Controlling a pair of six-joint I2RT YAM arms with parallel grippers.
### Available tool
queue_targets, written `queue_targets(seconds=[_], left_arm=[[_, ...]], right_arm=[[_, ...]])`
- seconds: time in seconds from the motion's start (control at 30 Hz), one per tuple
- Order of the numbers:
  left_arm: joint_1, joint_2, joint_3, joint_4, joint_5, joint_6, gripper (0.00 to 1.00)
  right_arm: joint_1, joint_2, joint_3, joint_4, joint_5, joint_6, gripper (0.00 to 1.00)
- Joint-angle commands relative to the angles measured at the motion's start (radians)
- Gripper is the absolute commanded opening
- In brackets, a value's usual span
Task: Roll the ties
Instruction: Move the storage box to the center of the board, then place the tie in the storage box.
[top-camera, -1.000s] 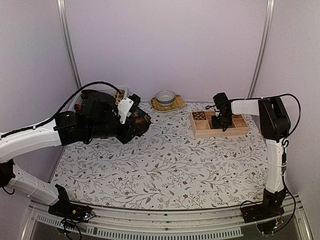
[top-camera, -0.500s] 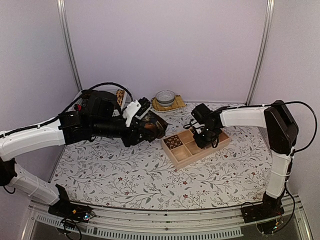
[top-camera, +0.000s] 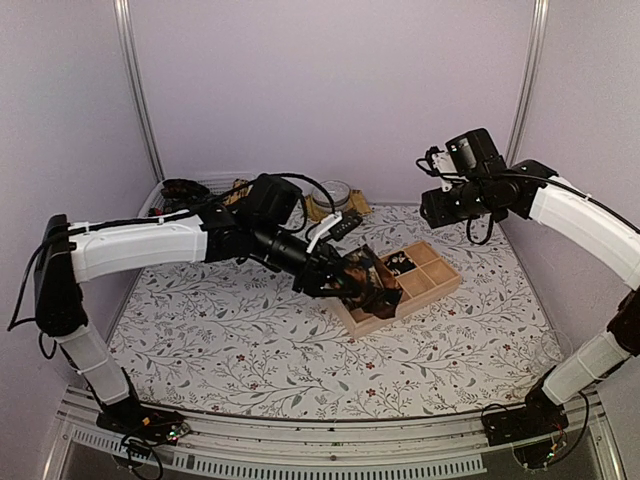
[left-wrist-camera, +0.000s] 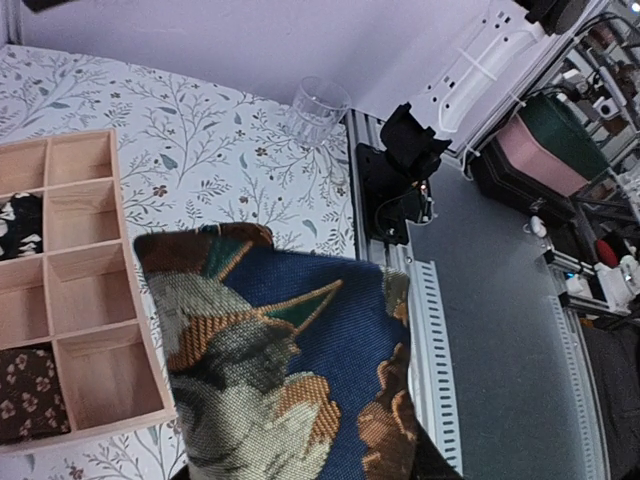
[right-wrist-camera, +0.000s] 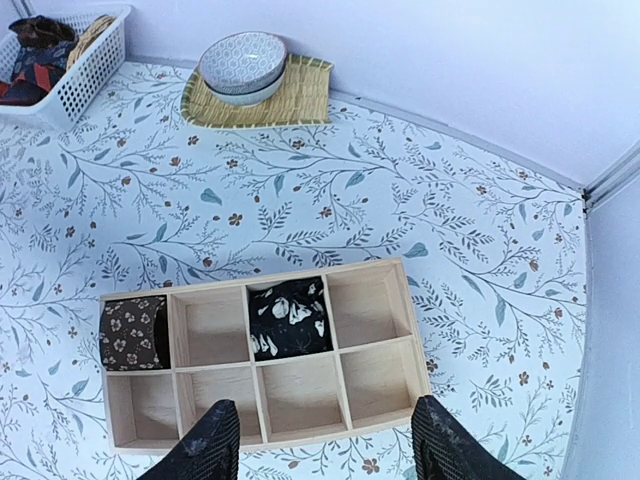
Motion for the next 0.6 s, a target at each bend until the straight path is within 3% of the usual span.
queue_targets(seconds=[0.0, 0.13, 0.4, 0.57], left_arm=[[0.043, 0.15, 0.086, -0.034, 0.201, -0.051, 0.0], [0.086, 0.274, 0.148, -0.074, 0.205, -0.117, 0.0], [0.101, 0.442, 0.248, -0.162, 0.108, -0.094, 0.0], [0.102, 0.501, 0.308, -0.239, -0.025, -0.056, 0.0]], right_arm=[[-0.013, -0.067, -0.06, 0.011, 0.026, 0.019, 0.59], [-0.02, -0.071, -0.089, 0.022, 0.023, 0.018, 0.59], [-0.026, -0.085, -0.124, 0.047, 0.014, 0.012, 0.59], [-0.028, -0.093, -0.127, 0.053, 0.003, 0.009, 0.59]])
